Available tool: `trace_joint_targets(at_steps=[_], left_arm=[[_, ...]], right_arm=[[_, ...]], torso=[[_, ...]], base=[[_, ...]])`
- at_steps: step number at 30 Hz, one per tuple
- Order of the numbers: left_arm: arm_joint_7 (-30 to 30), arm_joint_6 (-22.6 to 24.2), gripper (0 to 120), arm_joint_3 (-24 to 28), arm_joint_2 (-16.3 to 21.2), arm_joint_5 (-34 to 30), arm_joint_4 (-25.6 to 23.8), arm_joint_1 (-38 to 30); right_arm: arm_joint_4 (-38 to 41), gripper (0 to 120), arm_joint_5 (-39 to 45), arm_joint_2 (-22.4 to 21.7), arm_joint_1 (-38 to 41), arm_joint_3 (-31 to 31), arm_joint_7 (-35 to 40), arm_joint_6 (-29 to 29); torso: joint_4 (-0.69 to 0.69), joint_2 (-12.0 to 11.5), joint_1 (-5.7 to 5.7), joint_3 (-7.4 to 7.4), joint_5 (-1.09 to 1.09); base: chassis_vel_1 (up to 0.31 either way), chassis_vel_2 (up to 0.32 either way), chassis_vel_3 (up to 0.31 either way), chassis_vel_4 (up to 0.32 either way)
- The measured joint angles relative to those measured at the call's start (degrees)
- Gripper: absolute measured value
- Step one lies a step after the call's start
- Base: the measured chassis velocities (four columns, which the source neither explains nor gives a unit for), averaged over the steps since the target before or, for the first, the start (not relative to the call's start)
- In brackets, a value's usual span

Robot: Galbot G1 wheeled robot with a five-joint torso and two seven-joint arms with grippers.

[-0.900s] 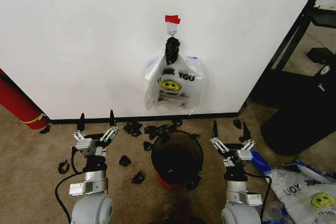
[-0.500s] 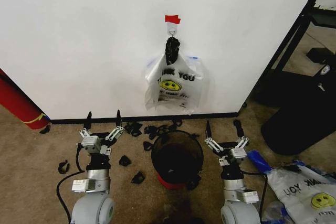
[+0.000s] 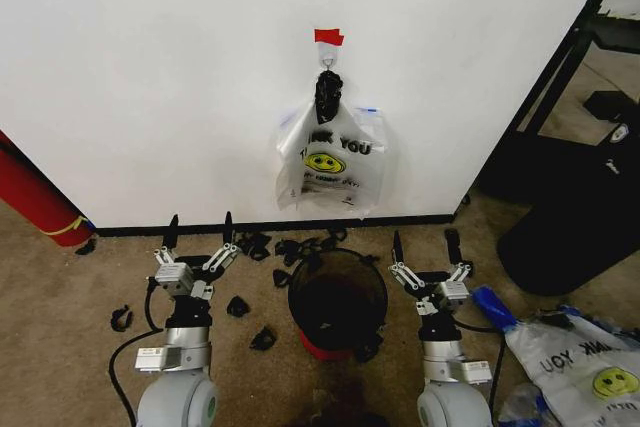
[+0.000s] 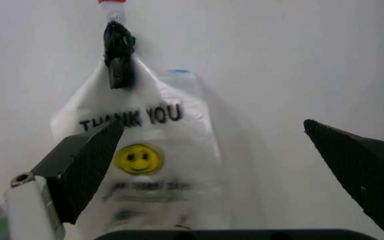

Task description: Pick up the garbage bag from the wall and place it over the trash bin.

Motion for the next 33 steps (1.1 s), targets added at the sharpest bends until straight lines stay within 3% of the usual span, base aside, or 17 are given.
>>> trace_joint_targets(at_steps=[3, 6, 9, 10, 17, 22, 33], left_arm=[[0.01, -0.02, 100, 0.25, 0.04, 0.31, 0.12, 0.12], [0.14, -0.02, 100, 1.21, 0.31, 1.41, 0.25, 0.26], [0.40, -0.02, 100, 1.52, 0.47, 2.30, -0.13, 0.82], [0.40, -0.02, 100, 1.52, 0.47, 2.30, -0.13, 0.82], [0.52, -0.03, 100, 0.71, 1.35, 3.15, -0.59, 1.92], [0.46, -0.12, 100, 0.06, 1.88, 3.31, -0.78, 2.37], [0.42, -0.91, 100, 0.06, 2.22, 3.30, -0.40, 2.42]], right_arm=[[-0.31, 100, 6.95, -1.16, 2.06, -1.82, -1.49, -2.46], [-2.31, 100, 22.69, -3.33, 9.00, -5.70, -5.54, -7.56], [-4.89, 100, 32.98, -4.38, 16.34, -8.99, -6.97, -11.49], [-4.89, 100, 32.98, -4.38, 16.34, -8.99, -6.97, -11.49], [-11.89, 100, 54.20, -6.19, 31.52, -16.44, -11.84, -14.69], [-18.63, 100, 59.79, -6.24, 39.09, -19.24, -15.41, -14.49], [-30.19, 100, 61.56, 1.16, 49.10, -20.08, -18.35, -13.76]], torso=[[0.01, 0.00, 0.00, 0.00, 0.00], [0.00, 0.00, 0.00, 0.00, 0.00], [0.02, 0.00, 0.00, 0.01, -0.01], [0.02, 0.00, 0.00, 0.01, -0.01], [0.02, 0.00, 0.00, 0.01, -0.01], [0.02, 0.00, 0.01, 0.01, -0.01], [0.02, 0.00, 0.00, 0.00, -0.01]], base=[[0.000, 0.000, 0.000, 0.000], [0.000, 0.000, 0.000, 0.000], [0.000, 0.000, 0.000, 0.000], [0.000, 0.000, 0.000, 0.000], [0.000, 0.000, 0.000, 0.000], [0.000, 0.000, 0.000, 0.000], [0.000, 0.000, 0.000, 0.000]])
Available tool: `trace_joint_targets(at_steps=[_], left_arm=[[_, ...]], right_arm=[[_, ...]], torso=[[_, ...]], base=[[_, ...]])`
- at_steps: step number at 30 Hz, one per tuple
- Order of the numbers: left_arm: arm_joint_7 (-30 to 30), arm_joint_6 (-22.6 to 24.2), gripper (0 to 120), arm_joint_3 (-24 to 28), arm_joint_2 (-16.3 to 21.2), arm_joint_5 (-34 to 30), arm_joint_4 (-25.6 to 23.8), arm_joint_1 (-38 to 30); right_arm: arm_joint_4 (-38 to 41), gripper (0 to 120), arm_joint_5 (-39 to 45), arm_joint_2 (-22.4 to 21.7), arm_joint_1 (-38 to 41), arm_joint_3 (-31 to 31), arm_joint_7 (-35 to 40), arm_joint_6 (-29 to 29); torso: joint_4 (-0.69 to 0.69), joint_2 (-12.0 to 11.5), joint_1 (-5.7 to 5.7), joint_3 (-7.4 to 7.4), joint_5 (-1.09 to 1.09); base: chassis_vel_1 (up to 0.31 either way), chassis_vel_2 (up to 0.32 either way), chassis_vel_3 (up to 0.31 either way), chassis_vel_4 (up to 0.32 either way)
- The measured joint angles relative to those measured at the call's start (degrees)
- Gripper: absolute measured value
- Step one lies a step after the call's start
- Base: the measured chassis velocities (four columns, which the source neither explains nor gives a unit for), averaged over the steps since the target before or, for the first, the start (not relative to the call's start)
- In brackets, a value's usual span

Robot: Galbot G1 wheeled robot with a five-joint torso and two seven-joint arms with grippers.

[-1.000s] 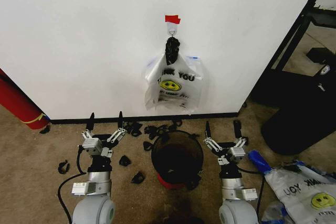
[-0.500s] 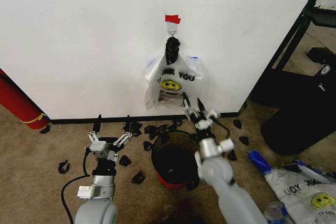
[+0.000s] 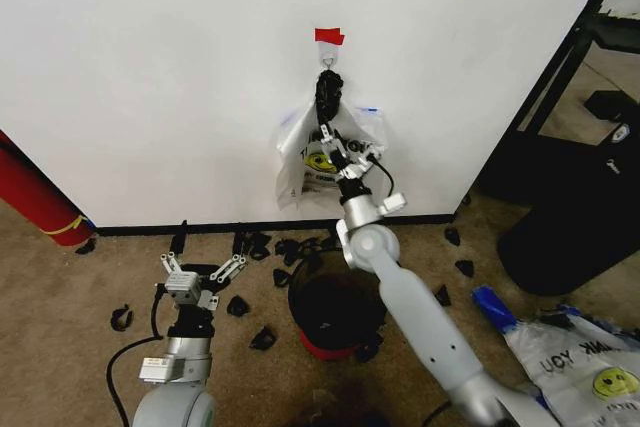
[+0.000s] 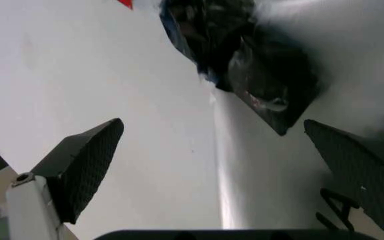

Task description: Pick up the garbage bag from the wall and place it over the trash bin.

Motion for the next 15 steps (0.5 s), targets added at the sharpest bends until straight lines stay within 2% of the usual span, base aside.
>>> trace_joint_targets(at_steps=[9, 15], left_arm=[[-0.07, -0.35, 100, -0.23, 0.16, -0.11, 0.51, -0.08], [-0.09, -0.56, 100, 0.10, -0.15, 0.02, 1.82, -0.66]], right_arm=[[-4.85, 100, -1.12, 0.93, 1.97, 0.28, -0.74, 0.91], [-7.97, 77, -1.29, 2.43, 4.00, 0.70, -2.11, 1.56]], torso=[[-0.01, 0.00, 0.00, 0.00, 0.00], [-0.02, 0.00, 0.00, 0.00, 0.00]], base=[[0.000, 0.000, 0.000, 0.000], [0.000, 0.000, 0.000, 0.000]])
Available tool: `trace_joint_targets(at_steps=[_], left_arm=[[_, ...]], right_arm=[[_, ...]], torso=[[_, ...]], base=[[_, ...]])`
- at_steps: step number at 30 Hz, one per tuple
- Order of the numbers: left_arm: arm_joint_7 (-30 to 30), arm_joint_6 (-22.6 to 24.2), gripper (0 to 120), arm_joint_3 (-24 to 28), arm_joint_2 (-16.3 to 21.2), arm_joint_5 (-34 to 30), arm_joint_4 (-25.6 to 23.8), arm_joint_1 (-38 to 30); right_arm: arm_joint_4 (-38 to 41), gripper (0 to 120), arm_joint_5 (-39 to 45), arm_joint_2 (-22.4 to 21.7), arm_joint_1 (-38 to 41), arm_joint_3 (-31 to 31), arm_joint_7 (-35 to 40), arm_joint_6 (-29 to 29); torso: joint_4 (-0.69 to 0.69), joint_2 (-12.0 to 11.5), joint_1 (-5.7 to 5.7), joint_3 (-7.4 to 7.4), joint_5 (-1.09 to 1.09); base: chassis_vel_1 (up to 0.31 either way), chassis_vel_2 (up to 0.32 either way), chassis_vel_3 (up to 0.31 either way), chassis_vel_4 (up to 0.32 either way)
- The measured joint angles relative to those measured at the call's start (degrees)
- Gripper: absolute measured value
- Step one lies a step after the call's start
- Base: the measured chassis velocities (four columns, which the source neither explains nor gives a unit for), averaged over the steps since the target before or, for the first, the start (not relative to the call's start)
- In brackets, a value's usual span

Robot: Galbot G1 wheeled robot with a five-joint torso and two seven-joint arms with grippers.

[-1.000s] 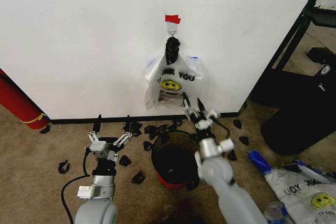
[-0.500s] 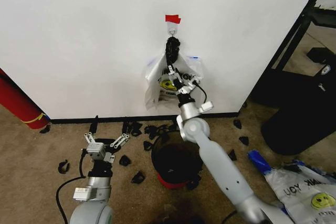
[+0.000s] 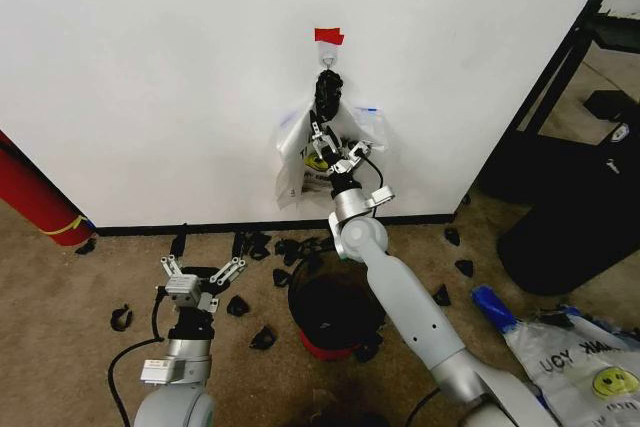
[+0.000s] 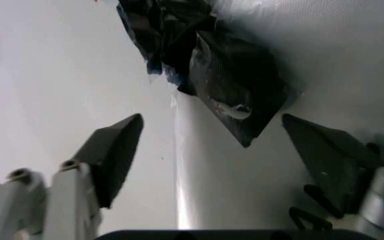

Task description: Pick up the garbage bag from the wall and place it over the trash bin.

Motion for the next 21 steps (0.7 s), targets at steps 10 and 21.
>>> trace_joint_targets(at_steps=[10, 21], left_arm=[[-0.02, -0.16, 100, -0.26, 0.20, -0.11, 0.40, -0.12], [-0.17, -0.49, 100, -0.48, 1.38, -0.87, 1.43, -0.65]], right_arm=[[-2.37, 44, -0.02, 1.58, 1.66, 0.77, -1.14, 0.52], [-0.35, 3, -1.45, 0.80, 0.01, 1.62, -0.82, 0.48]], torso=[[0.01, 0.00, 0.00, 0.00, 0.00], [0.00, 0.00, 0.00, 0.00, 0.00]], base=[[0.000, 0.000, 0.000, 0.000], [0.000, 0.000, 0.000, 0.000]])
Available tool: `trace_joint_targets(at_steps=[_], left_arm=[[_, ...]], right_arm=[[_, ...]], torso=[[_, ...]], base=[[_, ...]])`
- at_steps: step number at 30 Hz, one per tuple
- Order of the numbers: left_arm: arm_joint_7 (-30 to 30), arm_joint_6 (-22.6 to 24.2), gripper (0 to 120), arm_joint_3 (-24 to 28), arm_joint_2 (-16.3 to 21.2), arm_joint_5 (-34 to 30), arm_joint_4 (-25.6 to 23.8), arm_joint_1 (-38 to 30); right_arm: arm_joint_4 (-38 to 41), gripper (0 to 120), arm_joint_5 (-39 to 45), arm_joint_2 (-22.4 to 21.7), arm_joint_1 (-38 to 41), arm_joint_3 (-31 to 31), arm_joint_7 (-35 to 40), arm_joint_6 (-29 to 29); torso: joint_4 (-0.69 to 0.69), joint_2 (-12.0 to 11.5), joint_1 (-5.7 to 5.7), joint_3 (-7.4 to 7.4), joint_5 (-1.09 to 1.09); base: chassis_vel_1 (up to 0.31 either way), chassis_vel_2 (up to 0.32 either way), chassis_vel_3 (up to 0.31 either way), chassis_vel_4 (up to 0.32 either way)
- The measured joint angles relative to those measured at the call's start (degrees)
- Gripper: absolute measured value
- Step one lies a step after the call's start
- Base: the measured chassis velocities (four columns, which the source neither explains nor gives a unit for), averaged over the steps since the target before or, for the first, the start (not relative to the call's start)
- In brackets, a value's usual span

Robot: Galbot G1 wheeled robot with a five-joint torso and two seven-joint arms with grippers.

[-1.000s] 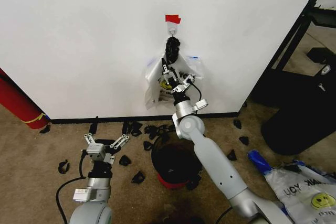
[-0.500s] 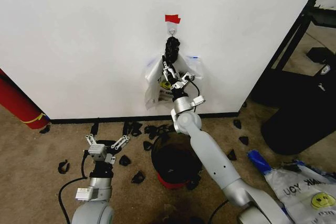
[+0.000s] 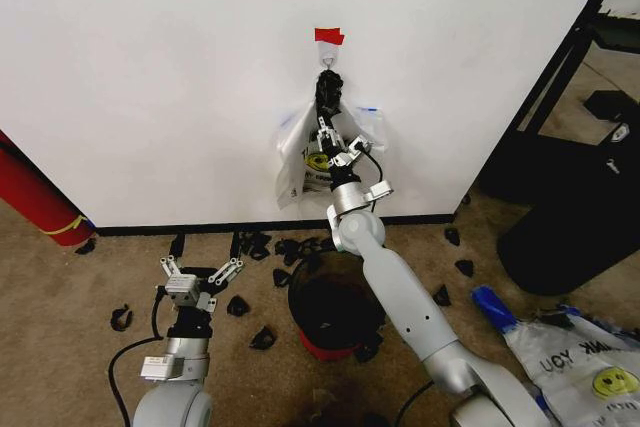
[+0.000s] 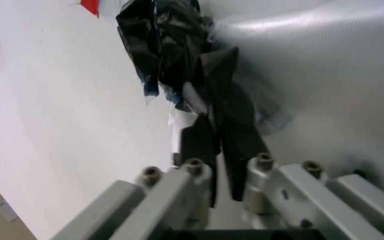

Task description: Pick up the garbage bag from the wall and place it over the trash bin.

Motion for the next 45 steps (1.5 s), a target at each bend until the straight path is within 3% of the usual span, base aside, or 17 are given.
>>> trace_joint_targets(at_steps=[12, 24, 32, 45], left_arm=[[0.00, -0.09, 100, 0.04, 1.32, -0.68, 0.57, -0.24], [-0.16, -0.57, 100, 0.11, 1.14, -1.78, 0.39, -0.29], [-0.18, -0.79, 100, 0.45, 0.75, -1.97, 0.52, -0.44], [-0.18, -1.49, 100, 0.67, 0.29, -2.50, 1.03, -0.77]], right_arm=[[1.48, 0, -2.66, -1.17, -1.43, 1.45, -0.33, -0.26], [12.23, 0, -7.89, -9.01, -16.39, 1.39, -1.96, -0.65], [15.40, 0, -10.08, -12.12, -24.75, 2.87, -4.23, -0.12], [21.88, 0, -16.81, -20.62, -40.27, 7.39, -14.61, 2.14]], torso=[[0.02, 0.00, 0.00, 0.00, 0.00], [0.00, 0.00, 0.00, -0.01, 0.01], [0.00, 0.00, -0.01, -0.01, 0.01], [0.00, 0.01, -0.01, -0.01, 0.00]], base=[[0.000, 0.000, 0.000, 0.000], [0.000, 0.000, 0.000, 0.000], [0.000, 0.000, 0.000, 0.000], [0.000, 0.000, 0.000, 0.000]])
